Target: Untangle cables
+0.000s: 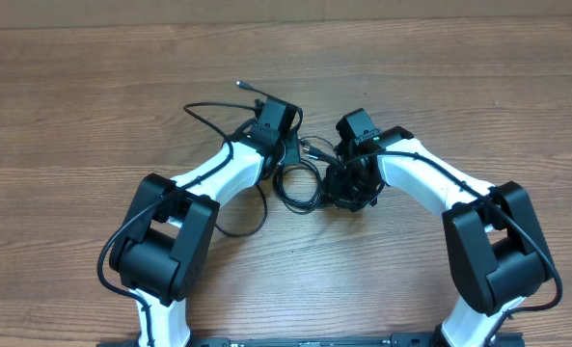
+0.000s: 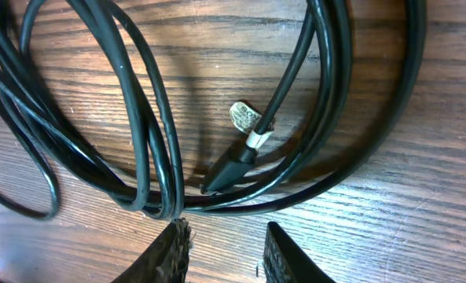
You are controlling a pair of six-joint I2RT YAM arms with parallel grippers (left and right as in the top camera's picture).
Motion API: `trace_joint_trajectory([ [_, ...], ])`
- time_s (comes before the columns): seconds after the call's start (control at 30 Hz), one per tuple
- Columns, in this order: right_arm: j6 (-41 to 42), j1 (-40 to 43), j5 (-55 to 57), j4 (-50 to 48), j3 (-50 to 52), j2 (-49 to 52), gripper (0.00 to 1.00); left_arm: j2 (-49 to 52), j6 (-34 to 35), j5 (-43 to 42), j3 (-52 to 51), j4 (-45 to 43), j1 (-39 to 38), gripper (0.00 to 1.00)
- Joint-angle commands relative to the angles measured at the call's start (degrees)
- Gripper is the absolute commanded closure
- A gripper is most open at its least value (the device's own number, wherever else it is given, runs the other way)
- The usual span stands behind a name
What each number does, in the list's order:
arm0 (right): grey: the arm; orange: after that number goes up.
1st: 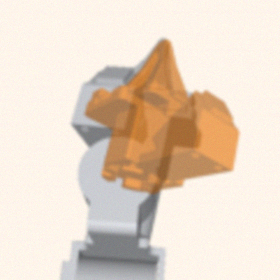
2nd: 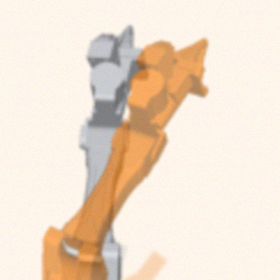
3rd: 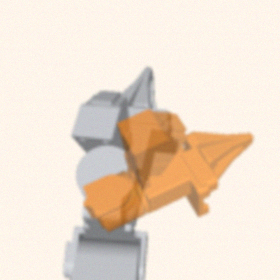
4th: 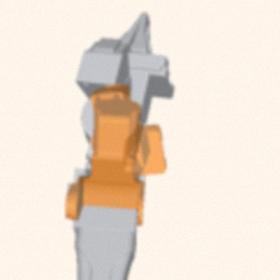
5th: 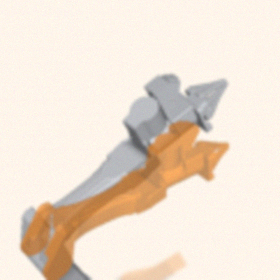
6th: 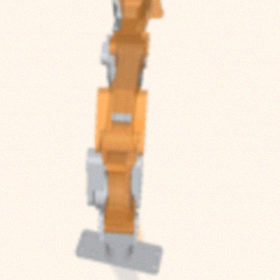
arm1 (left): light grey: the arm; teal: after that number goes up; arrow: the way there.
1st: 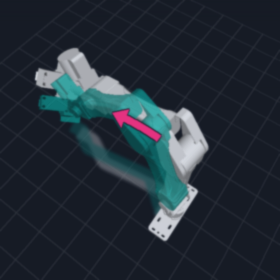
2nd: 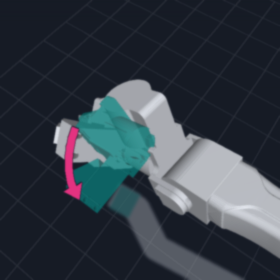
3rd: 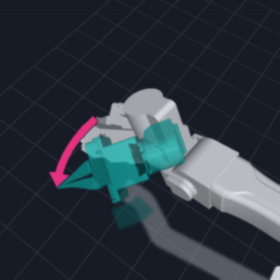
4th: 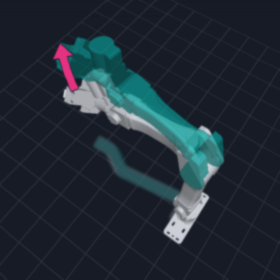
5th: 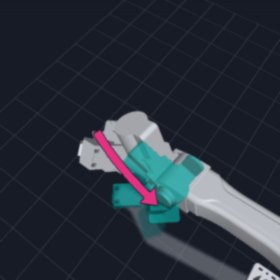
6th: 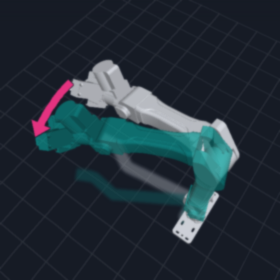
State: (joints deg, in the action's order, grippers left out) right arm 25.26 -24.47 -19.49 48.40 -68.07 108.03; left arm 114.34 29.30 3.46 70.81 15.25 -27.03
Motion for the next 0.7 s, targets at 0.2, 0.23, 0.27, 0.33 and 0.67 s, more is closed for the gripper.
trace_joint_trajectory([
  [0.2,0.2,-0.3,0.3,-0.2,0.3,-0.3,0.70,-4.7,-5.2,-3.9,3.0,-0.3,-1.0,0.82],
  [0.23,0.2,-0.3,0.3,-0.2,0.3,-0.3,0.70,-4.6,-5.3,-4.7,3.0,0.2,-1.2,0.82],
  [0.27,0.2,-0.3,0.2,-0.3,0.3,-0.3,0.70,-4.5,-5.7,-5.2,3.0,0.9,-1.5,0.83],
  [0.33,0.2,-0.3,-0.1,-0.5,0.3,-0.3,0.70,-4.3,-6.7,-5.2,3.0,2.4,-2.0,0.82],
  [0.67,0.2,-0.3,-0.1,0.0,0.3,-0.3,0.70,-4.3,-2.5,-4.6,3.0,22.1,-2.1,0.75],
])
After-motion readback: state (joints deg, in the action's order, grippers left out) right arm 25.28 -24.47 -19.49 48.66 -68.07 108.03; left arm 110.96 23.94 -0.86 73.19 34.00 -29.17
